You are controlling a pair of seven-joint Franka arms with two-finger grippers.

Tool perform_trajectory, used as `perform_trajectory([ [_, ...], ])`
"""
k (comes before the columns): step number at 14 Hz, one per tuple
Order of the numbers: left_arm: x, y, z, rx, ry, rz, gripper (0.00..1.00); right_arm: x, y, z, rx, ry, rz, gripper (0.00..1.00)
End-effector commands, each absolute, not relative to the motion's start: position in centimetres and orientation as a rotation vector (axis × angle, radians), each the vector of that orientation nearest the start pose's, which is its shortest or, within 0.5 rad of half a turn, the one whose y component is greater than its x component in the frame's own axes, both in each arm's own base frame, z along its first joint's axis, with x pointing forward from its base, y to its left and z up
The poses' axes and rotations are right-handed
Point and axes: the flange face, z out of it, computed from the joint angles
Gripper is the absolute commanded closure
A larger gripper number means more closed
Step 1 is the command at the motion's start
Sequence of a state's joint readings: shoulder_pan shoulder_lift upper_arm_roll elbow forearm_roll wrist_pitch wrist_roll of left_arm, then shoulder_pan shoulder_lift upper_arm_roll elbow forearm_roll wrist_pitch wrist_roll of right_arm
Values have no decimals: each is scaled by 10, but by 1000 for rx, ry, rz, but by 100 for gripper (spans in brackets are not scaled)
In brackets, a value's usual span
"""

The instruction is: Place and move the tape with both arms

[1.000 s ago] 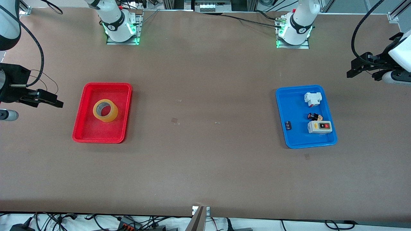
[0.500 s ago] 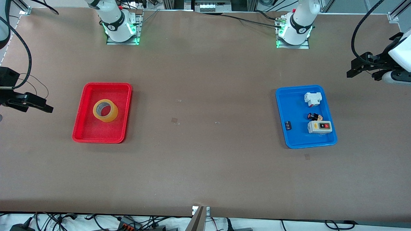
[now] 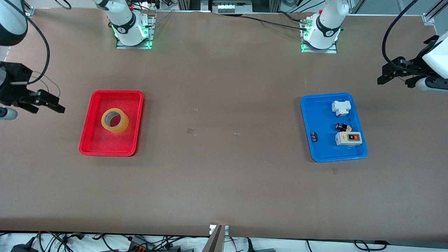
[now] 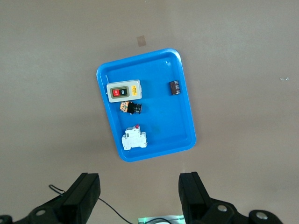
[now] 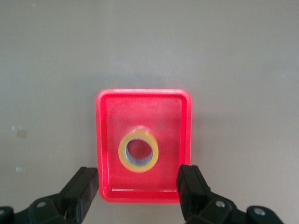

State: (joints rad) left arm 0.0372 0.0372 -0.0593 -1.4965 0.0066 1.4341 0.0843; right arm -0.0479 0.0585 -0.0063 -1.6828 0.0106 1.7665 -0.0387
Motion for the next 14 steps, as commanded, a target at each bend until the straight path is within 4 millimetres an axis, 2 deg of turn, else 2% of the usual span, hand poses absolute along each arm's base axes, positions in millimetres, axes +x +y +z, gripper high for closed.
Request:
perform_trajectory([
  [1, 551, -15, 632, -3137, 161, 161, 0, 554, -28, 564, -3141, 22, -46, 0],
  [10, 552, -15, 632, -3137, 161, 161, 0, 548, -29, 577, -3132, 31, 21, 0],
  [14, 552, -16, 632, -3137, 161, 161, 0, 548, -27, 576, -3138, 20, 26, 0],
])
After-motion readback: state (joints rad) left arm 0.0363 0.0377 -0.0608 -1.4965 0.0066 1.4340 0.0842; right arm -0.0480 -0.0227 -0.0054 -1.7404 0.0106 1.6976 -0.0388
